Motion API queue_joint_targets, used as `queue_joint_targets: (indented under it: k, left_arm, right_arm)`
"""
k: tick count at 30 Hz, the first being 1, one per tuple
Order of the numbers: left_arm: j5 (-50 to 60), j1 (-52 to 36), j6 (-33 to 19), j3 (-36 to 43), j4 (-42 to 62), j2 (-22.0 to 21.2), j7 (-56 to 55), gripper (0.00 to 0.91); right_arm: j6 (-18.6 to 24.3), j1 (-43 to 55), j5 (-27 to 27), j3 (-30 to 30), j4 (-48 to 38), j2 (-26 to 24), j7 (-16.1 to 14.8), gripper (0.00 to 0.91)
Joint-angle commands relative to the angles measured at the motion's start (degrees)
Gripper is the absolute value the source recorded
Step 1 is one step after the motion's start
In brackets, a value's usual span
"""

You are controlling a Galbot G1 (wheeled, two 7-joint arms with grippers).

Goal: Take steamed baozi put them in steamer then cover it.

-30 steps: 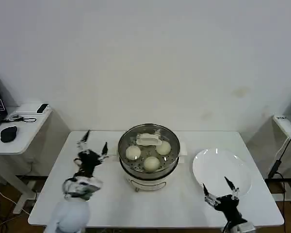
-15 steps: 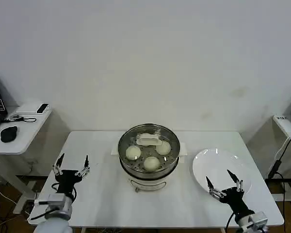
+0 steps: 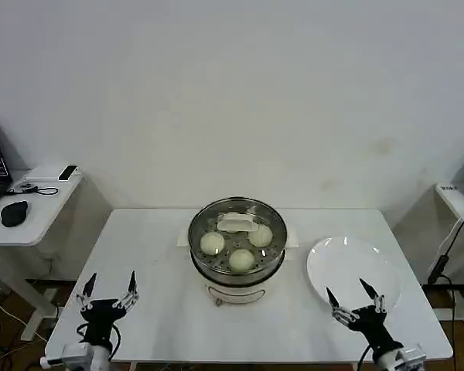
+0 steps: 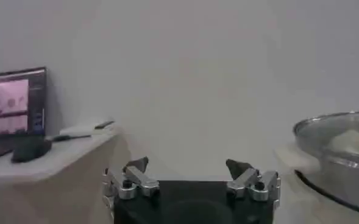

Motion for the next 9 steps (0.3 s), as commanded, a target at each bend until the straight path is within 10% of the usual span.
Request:
queue_joint_targets:
  k: [1, 9]
  left_arm:
    - [0.91, 5.16, -2.16, -0.97, -1.32, -1.69, 0.26, 0.907]
    - [2.94, 3.78, -3.22, -0.72, 0.36, -2.05, -1.03, 0.907]
  right_arm:
    - [2.65, -2.37, -0.25, -1.55, -0.60, -0.43, 3.61, 0.907]
    - [2.75, -3.25, -0.81, -1.30, 0.21, 1.25, 4.89, 0.907]
